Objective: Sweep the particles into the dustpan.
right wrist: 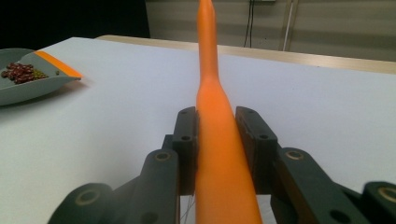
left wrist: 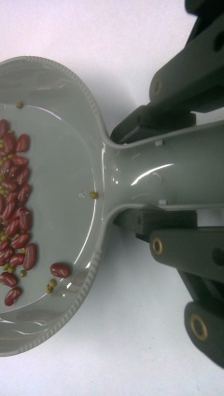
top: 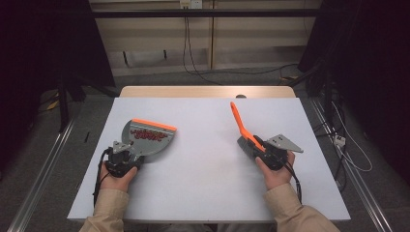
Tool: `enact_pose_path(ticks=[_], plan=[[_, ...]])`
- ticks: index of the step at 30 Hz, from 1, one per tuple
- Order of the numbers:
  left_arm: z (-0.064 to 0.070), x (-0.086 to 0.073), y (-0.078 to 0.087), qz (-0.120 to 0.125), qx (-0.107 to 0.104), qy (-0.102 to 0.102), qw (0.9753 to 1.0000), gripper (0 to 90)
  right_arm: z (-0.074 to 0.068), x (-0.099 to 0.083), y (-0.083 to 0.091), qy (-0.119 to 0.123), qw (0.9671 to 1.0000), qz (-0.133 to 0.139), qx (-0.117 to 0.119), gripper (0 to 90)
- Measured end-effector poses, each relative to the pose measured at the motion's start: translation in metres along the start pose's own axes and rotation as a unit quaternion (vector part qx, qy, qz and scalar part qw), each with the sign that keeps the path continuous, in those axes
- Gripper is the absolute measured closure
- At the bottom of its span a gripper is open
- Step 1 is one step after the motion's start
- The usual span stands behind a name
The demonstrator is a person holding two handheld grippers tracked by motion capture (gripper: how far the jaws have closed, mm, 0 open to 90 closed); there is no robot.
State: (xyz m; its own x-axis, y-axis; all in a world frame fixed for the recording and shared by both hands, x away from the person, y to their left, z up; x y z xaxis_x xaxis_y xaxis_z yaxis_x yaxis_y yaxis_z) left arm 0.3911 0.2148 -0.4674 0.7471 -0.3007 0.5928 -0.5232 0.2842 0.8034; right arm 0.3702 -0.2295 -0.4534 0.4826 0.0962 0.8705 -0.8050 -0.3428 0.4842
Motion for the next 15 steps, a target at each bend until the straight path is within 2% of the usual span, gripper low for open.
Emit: enact_pose_path(ticks=[7,15], plan=[[0.0024,-0.0025,-0.0018,-0.009,-0.007,0.005,0.9999,63.1,0.0029,-0.0049,0.0031,0.000,1.0000,-0.007,-0.003,71.0],[0.0040,-0.0043,0.0000,-0.009,-0.007,0.010,0.9999,62.2,0.0027,-0.0076,0.0067,0.005,0.9999,-0.010,-0.005,70.9]])
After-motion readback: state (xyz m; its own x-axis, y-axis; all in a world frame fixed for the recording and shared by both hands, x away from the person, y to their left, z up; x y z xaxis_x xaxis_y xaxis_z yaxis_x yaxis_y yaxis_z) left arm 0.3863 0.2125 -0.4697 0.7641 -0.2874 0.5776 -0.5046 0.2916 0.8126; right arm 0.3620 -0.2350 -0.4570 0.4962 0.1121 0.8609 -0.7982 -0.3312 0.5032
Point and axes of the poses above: each handheld gripper's, and its own axes: y roughly backward along the jaws, x roughly out of its top, z roughly to its right, the point moved 3 cm from there along -y, roughly forward along the jaws, and after that the axes turned 9 degrees about -z, right-handed, at the moved point
